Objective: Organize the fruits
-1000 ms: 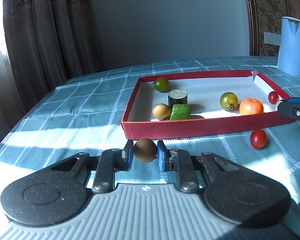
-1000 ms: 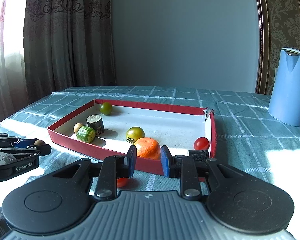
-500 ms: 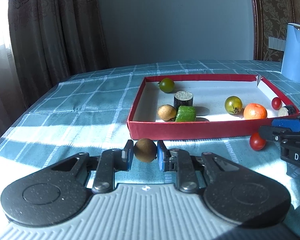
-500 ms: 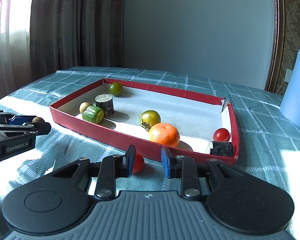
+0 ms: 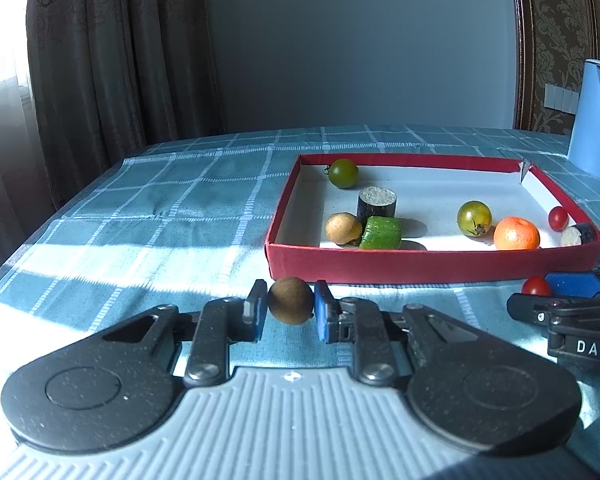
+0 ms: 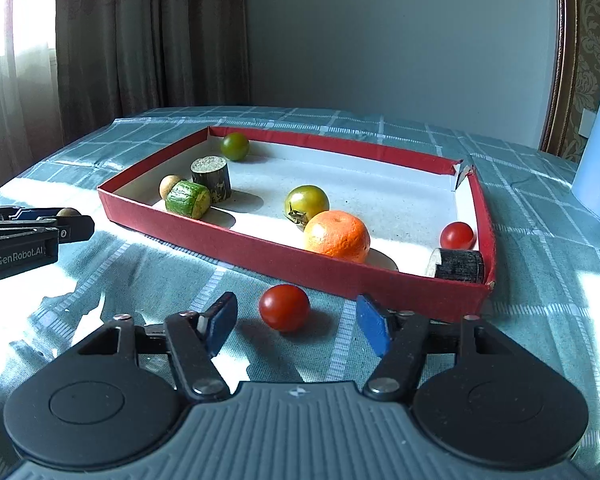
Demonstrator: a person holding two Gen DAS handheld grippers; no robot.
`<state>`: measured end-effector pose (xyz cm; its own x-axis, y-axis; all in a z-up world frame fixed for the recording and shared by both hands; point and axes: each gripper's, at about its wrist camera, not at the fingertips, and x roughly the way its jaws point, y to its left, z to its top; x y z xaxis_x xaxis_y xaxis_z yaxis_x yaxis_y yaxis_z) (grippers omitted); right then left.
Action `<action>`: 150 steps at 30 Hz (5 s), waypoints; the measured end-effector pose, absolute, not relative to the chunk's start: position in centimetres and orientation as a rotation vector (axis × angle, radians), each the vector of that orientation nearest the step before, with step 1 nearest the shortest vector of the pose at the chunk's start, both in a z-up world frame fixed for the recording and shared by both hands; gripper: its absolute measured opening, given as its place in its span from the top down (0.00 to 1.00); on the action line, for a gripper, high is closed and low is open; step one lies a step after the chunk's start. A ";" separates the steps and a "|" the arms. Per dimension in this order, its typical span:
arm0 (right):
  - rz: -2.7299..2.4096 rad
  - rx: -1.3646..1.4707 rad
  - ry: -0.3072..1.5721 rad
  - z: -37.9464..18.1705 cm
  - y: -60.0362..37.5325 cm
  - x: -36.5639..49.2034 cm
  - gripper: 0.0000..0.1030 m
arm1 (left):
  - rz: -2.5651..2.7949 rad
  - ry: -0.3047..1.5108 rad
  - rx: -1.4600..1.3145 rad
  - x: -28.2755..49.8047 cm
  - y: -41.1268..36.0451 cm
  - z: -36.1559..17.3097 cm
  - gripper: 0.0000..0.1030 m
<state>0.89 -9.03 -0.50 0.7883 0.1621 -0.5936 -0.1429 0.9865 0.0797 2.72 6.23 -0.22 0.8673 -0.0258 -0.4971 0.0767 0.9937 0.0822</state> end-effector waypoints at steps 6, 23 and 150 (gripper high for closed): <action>0.177 0.023 0.624 -0.4 -8.9 0.4 0.75 | -0.066 0.517 0.143 2.5 5.5 -0.5 0.78; 0.124 0.010 0.615 -0.2 -10.6 -3.4 0.71 | -0.098 0.490 0.194 1.9 4.5 -0.6 0.78; -0.041 0.106 0.409 3.0 -15.1 1.1 0.20 | -0.039 0.393 0.116 4.4 -1.8 1.8 0.11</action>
